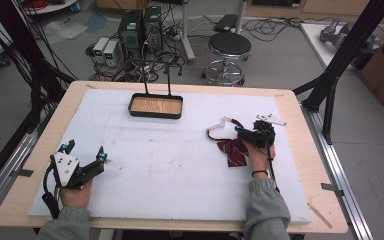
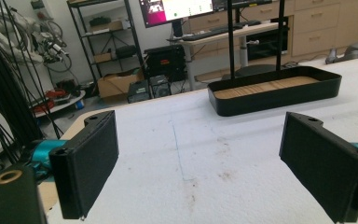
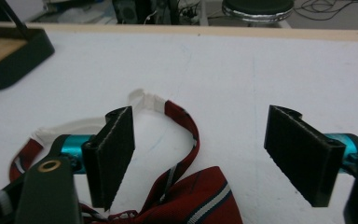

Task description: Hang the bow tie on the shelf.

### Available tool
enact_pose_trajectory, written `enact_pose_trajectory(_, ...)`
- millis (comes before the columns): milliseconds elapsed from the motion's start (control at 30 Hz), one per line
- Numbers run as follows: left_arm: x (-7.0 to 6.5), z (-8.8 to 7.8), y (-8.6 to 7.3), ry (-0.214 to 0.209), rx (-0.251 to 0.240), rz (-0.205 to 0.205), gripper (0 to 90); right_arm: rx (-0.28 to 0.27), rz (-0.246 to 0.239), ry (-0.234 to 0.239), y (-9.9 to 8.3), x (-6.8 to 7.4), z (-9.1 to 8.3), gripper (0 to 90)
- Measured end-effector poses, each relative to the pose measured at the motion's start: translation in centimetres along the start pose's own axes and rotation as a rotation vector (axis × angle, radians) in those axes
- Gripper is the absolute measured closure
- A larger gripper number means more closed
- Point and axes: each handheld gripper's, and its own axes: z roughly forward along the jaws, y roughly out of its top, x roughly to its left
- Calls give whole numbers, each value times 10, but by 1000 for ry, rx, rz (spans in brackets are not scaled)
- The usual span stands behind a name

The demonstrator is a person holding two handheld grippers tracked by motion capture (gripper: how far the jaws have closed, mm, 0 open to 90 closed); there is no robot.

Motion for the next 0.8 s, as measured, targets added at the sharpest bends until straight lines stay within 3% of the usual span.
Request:
enact_pose_trajectory(33,0,0,0,0,0,1,121,0,0,0,0,0,0,241)
enact_pose_trajectory(67,0,0,0,0,1,2,121,34,-28,-18,-2,2,7,255)
enact_pose_trajectory(167,0,1,0,-2,1,1,121,68,-45,-3,0,3,13,284)
enact_pose_trajectory(233,0,1,0,-2,2,2,120,91,-69,-21,3,7,19,285)
enact_pose_trajectory(267,0,1,0,-1,2,2,121,119,-107,-46,7,10,25,301)
enact_pose_trajectory(433,0,1,0,-3,3,1,121,171,-71,-62,5,4,34,361)
enact_pose_trajectory(500,0,1,0,-6,4,1,121,183,-56,-46,7,2,35,404)
enact_pose_trajectory(633,0,1,-1,-8,7,1,121,202,-85,-53,7,4,38,436)
enact_pose_trajectory(733,0,1,-1,-10,8,6,121,212,-105,-55,6,5,40,543)
enact_pose_trajectory(800,0,1,-1,-11,8,6,121,217,-107,-51,6,6,40,564)
